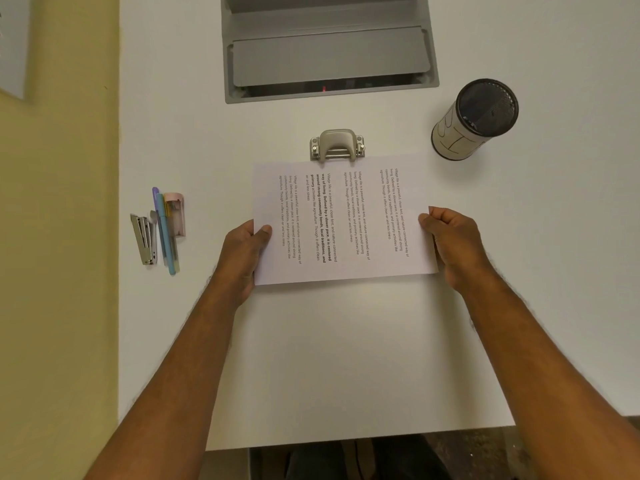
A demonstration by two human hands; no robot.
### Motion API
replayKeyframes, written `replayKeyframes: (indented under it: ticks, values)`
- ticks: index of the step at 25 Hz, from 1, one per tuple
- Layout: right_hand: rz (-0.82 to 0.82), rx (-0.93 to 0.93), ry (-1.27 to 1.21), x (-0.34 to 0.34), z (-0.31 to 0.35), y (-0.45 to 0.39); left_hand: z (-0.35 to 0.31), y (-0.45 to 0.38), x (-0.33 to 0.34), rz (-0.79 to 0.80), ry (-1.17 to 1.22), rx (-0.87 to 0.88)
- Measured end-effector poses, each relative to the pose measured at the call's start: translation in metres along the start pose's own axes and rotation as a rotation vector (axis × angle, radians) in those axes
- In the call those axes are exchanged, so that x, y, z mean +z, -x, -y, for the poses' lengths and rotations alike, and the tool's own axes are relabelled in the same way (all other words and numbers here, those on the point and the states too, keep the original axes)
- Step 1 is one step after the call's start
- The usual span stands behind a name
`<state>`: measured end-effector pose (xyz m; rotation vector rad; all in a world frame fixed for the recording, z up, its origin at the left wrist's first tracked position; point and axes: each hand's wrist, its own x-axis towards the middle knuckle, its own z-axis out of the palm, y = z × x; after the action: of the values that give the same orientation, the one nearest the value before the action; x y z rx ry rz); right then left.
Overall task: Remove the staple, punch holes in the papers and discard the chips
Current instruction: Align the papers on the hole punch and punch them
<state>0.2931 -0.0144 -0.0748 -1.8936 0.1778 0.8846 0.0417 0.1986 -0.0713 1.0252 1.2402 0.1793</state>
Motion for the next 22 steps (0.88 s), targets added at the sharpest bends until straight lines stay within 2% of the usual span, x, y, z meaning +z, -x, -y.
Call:
replayKeyframes:
  ticks: [22]
  values:
    - [0.016,-0.054,0.032,0.012,0.017,0.004,-0.01,-0.016,-0.01,-0.035,-0.025,0.023]
